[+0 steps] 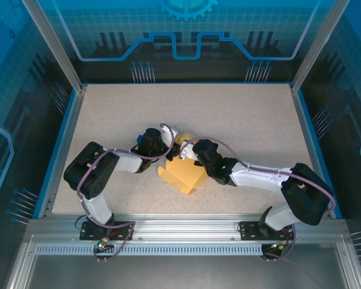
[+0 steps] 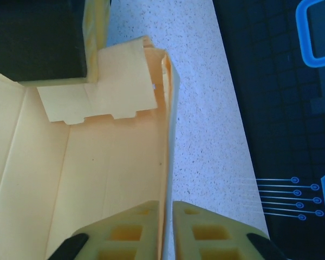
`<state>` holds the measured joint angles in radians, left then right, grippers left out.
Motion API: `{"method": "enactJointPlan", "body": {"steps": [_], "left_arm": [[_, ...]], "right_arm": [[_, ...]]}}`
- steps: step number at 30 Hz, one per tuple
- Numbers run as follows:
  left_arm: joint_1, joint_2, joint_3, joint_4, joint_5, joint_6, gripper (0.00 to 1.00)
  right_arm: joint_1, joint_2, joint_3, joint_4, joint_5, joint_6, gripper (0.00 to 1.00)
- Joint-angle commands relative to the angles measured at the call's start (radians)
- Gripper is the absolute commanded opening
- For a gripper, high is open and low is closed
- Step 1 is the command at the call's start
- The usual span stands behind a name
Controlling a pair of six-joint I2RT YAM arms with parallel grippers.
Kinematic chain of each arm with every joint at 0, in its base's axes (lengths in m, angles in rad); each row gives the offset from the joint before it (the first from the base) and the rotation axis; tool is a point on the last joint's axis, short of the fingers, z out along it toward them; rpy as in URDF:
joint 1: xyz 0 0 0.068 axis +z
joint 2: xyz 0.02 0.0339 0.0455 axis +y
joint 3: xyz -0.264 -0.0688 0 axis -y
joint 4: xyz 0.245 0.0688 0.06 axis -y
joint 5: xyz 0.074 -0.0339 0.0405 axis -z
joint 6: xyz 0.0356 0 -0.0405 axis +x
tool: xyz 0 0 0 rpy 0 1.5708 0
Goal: Fold the paper box
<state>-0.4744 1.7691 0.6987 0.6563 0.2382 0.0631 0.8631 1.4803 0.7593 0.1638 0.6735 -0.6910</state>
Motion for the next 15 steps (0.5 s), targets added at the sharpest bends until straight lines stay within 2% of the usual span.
{"method": "enactJointPlan", "body": {"steps": [1,8,15], "left_arm": [[-0.007,0.002,-0.001,-0.007,-0.010,0.022,0.25],[-0.006,0.003,0.000,-0.009,-0.019,0.019,0.29],[-0.006,0.015,0.003,0.021,-0.027,0.024,0.43]], "right_arm": [[-0.008,0.020,0.027,0.003,0.028,-0.032,0.09],[0.001,0.028,-0.015,0.061,0.062,-0.111,0.01],[0.009,0.028,-0.046,0.079,0.059,-0.116,0.00]]}}
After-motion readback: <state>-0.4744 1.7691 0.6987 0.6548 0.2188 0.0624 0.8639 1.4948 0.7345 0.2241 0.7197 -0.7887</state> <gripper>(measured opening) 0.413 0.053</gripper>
